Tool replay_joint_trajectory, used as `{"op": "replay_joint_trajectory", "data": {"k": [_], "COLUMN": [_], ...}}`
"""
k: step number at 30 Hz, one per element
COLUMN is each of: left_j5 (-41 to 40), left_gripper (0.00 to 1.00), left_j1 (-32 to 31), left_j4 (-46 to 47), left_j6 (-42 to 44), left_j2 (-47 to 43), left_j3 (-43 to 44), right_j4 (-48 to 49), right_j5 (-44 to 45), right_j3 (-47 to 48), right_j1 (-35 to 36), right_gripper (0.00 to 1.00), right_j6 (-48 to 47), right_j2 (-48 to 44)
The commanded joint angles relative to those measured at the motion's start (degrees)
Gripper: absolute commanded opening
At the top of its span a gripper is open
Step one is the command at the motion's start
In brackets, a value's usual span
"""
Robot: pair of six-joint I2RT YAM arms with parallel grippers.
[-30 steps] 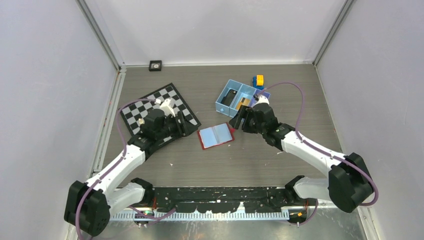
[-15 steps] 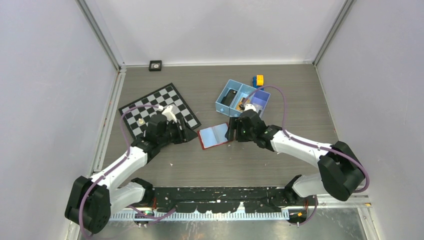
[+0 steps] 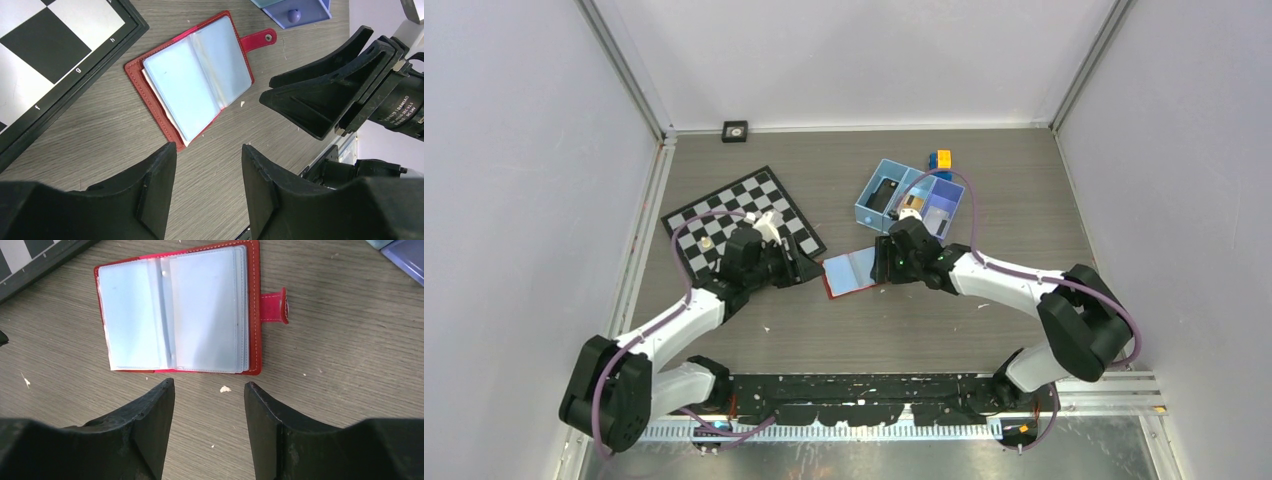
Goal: Take the credit cards out of the card holder
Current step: Pick up the card holder from the center of the board.
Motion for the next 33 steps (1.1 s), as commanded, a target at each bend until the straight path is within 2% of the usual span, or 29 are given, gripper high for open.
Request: {"op": "replay_joint_trajectory", "data": {"k": [1, 5, 11, 16, 22, 24, 28, 31, 33], "left_j5": [1.65, 2.35, 2.65, 2.27, 1.53, 1.8, 2.21, 2.3, 2.26], "left_gripper": [0.52, 0.52, 0.52, 0.52, 0.52, 0.52, 0.52, 0.52, 0.53], "left_j1": [-0.22, -0.23, -0.23, -0.2, -0.23, -0.18, -0.21, -0.23, -0.2], "left_j4": [3.31, 3.22, 3.26, 2.4, 1.9, 2.02, 2.55, 2.61, 2.41], "left_j6": [-0.25, -0.25, -0.3, 0.11, 0.49, 0.41, 0.13, 0.1, -0.03], "left_j2": [1.34, 3.12, 3.66, 2.63, 1.99, 2.34, 3.23, 4.0, 4.67], "left_j3": [0.56, 1.24, 1.63, 1.82, 1.75, 1.86, 1.95, 2.02, 2.23], "right_j4": [-0.64, -3.16, -0.17, 0.63, -0.09, 2.0, 5.0, 5.84, 5.94], "right_j5": [0.83, 8.16, 14.77, 15.06, 19.97, 19.56, 11.26, 8.22, 7.16], "right_j3": [2.75, 3.97, 4.44, 9.06, 9.95, 8.16, 7.4, 8.42, 8.62], "right_j1": [0.63, 0.77, 0.66, 0.23, -1.45, -2.71, -6.06, -6.32, -6.3], "right_gripper": [0.58, 0.57, 0.59, 0.6, 0.61, 0.61, 0.6, 0.51, 0.22], "right_j6": [-0.94, -0.9, -1.1, -1.87, -0.16, 0.55, 2.17, 1.85, 1.65], "right_j2": [0.71, 1.2, 3.06, 9.95, 11.43, 10.58, 11.92, 14.12, 14.49]}}
